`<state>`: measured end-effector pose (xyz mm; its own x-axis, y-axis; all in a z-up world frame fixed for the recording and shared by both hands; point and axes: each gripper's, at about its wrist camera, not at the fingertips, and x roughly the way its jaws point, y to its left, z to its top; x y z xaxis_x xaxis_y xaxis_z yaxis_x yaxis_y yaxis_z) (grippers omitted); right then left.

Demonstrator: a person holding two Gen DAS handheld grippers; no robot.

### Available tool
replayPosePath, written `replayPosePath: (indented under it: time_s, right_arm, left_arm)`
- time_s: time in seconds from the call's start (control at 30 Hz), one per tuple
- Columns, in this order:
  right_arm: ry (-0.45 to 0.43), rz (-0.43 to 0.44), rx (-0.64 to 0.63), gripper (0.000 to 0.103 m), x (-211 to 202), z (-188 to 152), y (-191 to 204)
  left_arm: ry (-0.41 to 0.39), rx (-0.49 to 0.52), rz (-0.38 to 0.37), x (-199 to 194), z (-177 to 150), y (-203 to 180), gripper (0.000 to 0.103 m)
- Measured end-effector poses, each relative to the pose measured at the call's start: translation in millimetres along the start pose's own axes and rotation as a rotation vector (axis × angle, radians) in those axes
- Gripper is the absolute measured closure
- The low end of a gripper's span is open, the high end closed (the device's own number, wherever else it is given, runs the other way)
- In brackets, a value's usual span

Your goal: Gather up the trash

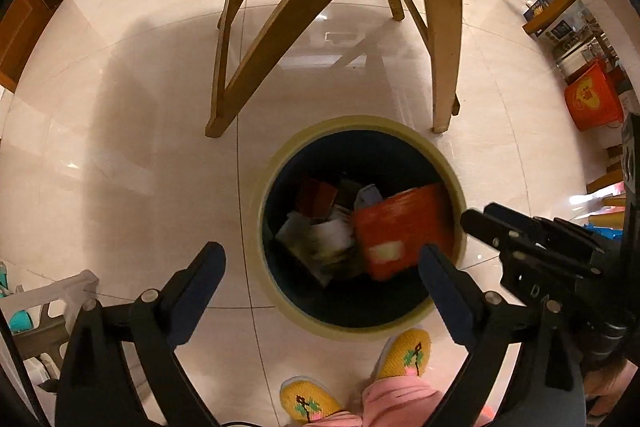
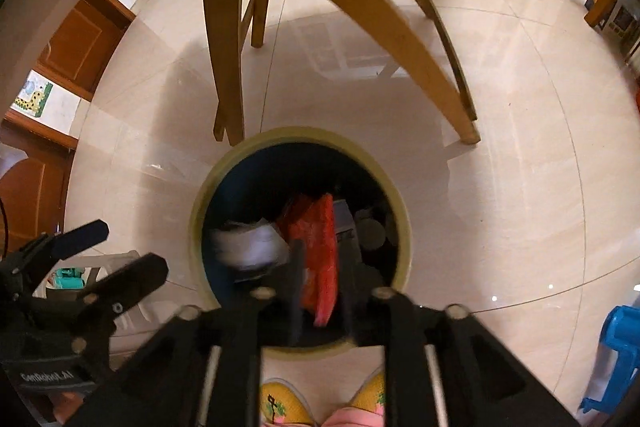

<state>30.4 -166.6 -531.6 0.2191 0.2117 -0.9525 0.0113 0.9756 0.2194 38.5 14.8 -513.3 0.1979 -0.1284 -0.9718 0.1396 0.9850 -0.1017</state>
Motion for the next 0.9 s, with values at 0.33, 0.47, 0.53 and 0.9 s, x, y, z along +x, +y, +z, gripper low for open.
replayPosePath:
  time_s: [0.33,0.47,0.53,0.9]
  right_arm:
    - [0.002,0.017,0.021,0.073,-24.1,-6.7,8.0]
    - [-0.017,0.015,0.024,0.073,-53.9,-8.0,11.9]
    - [-0.024,0.019,0.029,0.073,-68.9,-8.0,15.1]
    - [-0.072,0.040,0.043,0.073,-186.5,-2.1,45.5]
  left_arm:
    - [-0.052,-0.053,-0.001,-39.9,-5.8,14.8,0.006]
    - [-0.071,-0.063,-0.020,-73.6,-9.8,13.0,0.006]
    - [-0.082,-0.063,-0.027,-96.5,-11.5,11.3,0.006]
    - [-0.135,0.005,-0.018,-239.1,0.2,-3.4,0.006]
